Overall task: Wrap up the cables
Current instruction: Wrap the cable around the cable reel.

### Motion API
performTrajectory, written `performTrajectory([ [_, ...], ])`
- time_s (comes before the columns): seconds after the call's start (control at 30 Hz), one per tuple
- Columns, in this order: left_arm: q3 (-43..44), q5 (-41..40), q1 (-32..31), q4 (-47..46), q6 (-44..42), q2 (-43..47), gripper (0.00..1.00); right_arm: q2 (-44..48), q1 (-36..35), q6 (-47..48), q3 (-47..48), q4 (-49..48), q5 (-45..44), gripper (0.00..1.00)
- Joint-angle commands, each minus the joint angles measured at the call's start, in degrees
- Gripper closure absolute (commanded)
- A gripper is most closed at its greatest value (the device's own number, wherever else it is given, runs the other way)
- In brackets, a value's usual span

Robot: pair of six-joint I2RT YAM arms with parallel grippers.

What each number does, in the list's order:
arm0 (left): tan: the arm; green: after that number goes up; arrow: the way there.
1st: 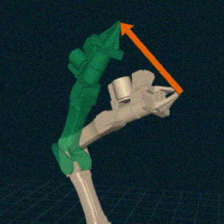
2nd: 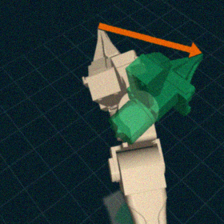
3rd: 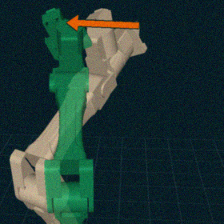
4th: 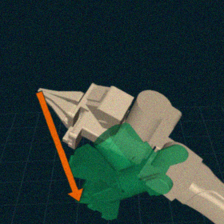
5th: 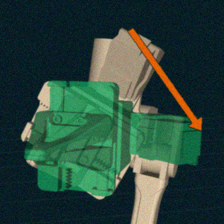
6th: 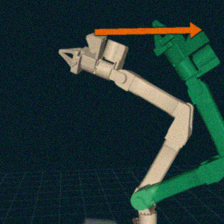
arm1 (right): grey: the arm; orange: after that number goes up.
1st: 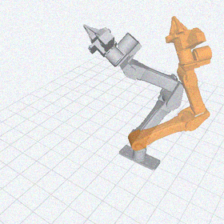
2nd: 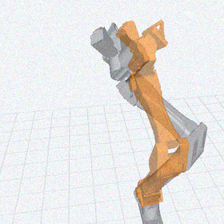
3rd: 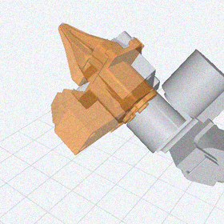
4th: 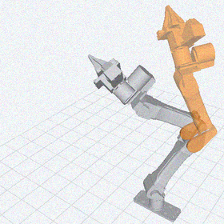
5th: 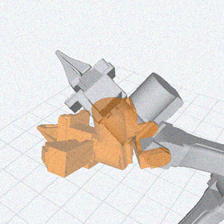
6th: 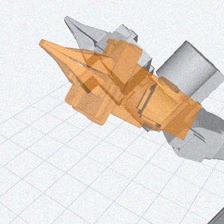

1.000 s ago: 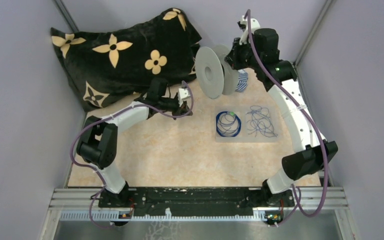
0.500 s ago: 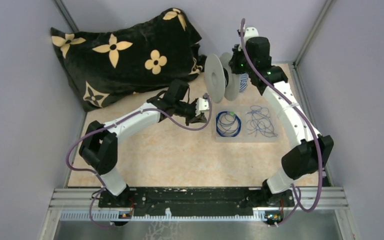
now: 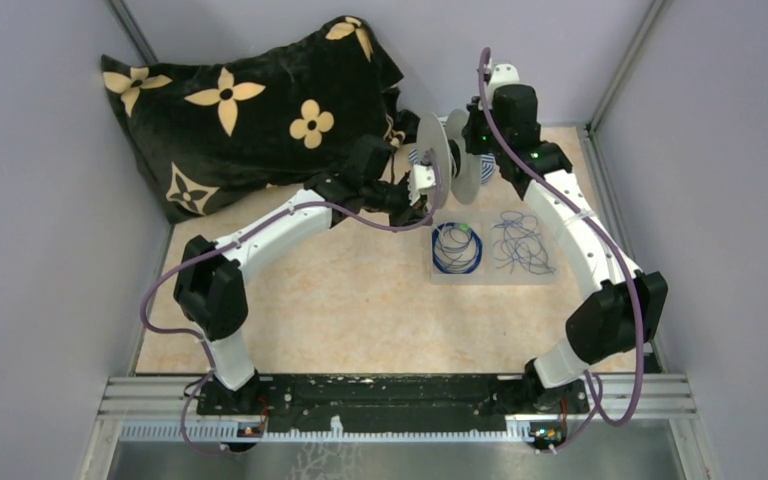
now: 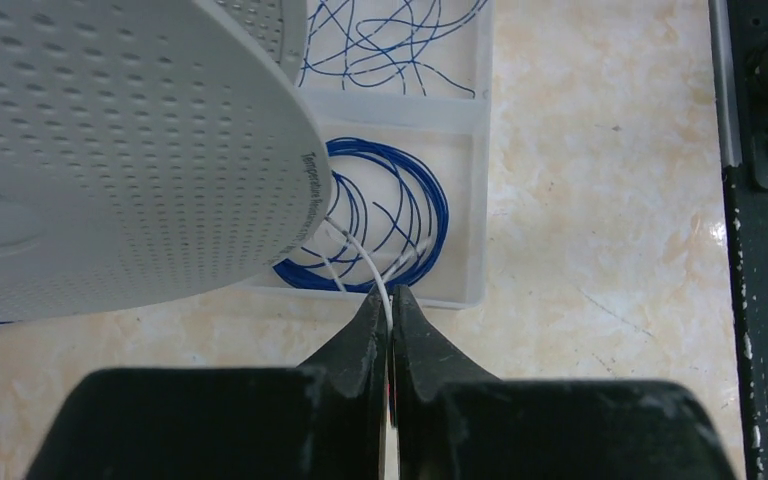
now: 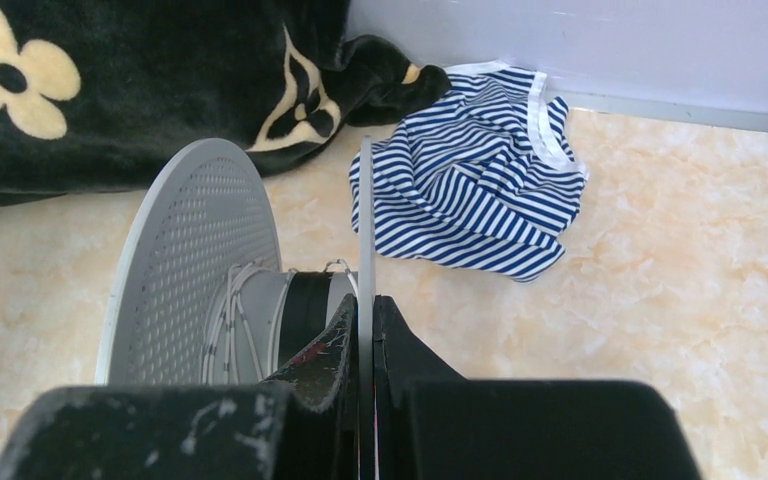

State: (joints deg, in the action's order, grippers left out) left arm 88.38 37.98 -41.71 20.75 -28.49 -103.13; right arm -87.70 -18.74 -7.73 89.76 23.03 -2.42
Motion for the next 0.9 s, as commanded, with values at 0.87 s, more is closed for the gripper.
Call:
performTrajectory([
  [0.87,12.8,-10.0,-3.6,-1.1,8.5,-0.7,1.00,2.2,-0.5,-1.1,-3.8,-7.9,1.3,1.00],
])
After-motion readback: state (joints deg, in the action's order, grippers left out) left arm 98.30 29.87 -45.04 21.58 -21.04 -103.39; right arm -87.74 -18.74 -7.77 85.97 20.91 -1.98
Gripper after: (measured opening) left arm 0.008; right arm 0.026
